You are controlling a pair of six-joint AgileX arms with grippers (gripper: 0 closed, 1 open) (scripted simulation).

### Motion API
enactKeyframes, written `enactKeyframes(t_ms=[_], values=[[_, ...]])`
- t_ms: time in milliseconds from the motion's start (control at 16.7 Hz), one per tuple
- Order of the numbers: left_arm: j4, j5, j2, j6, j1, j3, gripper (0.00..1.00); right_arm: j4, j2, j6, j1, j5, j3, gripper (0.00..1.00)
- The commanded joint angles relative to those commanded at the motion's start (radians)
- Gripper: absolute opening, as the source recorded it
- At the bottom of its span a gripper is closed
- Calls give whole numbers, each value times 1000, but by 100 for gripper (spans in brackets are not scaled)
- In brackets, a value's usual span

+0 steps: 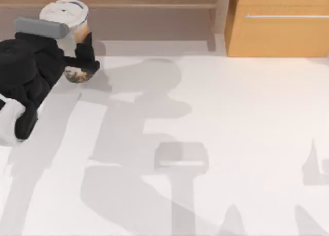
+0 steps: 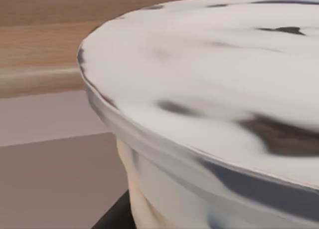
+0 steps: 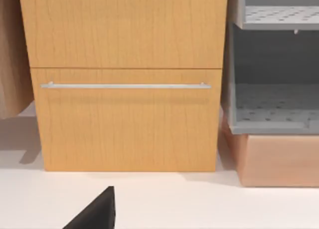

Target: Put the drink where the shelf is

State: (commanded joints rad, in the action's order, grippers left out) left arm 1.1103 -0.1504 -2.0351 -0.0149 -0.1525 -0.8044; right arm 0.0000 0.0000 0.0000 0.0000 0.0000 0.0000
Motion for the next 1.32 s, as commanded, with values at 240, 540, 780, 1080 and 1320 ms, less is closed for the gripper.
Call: enactKeyframes(t_ms=[240,540,780,1080,1320], values=[[-191,119,29,26,-220,-110,0,0,0,0,0,0,0,100],[-442,307,66,58,-423,-329,0,0,0,0,0,0,0,100],[-610,463,79,73,-490,-528,0,0,0,0,0,0,0,100],[-750,623,36,72,-464,-722,0,0,0,0,0,0,0,100],[-792,683,11,64,-433,-800,0,0,0,0,0,0,0,100]])
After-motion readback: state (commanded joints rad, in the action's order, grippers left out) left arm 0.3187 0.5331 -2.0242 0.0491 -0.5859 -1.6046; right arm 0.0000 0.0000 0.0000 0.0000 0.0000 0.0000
